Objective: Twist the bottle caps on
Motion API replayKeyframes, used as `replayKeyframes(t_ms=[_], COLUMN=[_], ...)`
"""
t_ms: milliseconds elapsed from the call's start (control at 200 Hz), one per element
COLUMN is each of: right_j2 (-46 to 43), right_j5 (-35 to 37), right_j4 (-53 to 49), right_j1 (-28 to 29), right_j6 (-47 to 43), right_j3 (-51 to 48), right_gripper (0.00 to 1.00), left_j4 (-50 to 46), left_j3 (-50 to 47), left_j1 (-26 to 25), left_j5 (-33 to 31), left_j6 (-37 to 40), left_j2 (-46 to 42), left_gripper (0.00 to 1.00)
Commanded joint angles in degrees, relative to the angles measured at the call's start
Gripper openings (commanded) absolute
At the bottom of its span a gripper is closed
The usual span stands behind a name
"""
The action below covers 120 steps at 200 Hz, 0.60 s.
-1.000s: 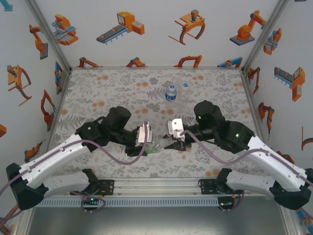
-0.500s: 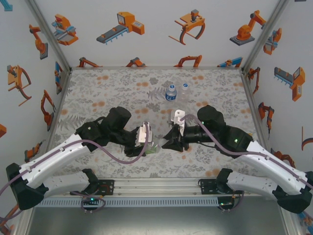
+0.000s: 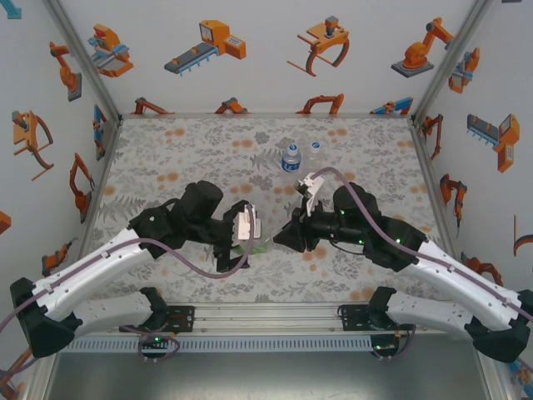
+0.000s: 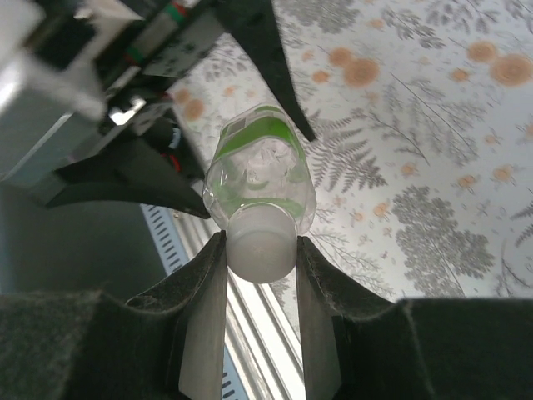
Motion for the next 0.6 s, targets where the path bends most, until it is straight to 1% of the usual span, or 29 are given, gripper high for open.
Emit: replayKeyframes(t_ms=[0, 45, 115, 255, 466, 536, 596], right_j2=[2.46, 3.99, 6.87, 14.64, 29.23, 34.62, 39.68], right_j5=[7.75, 9.78, 12.34, 14.7, 12.56, 13.18, 15.31], right_j4=[-4.22, -5.71, -7.93, -12.55, -19.71, -22.77, -26.31], right_j1=[0.19, 0.01, -0.43, -2.84, -9.07, -10.66, -11.82], right_j6=[0.74, 0.02, -1.07, -2.84, -7.15, -9.26, -10.67], right_j3=[4.05, 5.49, 8.16, 14.59, 27.58, 33.16, 38.71], right_gripper=[0.0, 0.0, 0.0, 0.0, 0.0, 0.0, 0.0], left_j4=[-0.45, -0.74, -0.32, -0.35, -3.43, -4.5, -4.75], left_j3=[1.34, 1.0, -0.26, -2.82, -5.7, -6.74, -7.85], left_j1=[-0.23, -0.23, -0.23, -0.06, 0.21, 0.31, 0.3], left_j5=[-3.97, -6.42, -11.97, -20.13, -24.0, -24.37, -24.64], left_j6=[0.03, -0.38, -1.7, -3.41, -4.31, -4.7, -4.85], left_j2=[-1.85, -2.52, -3.71, -6.57, -11.53, -13.5, -15.45], left_gripper=[0.97, 0.97, 0.97, 0.97, 0.97, 0.97, 0.97])
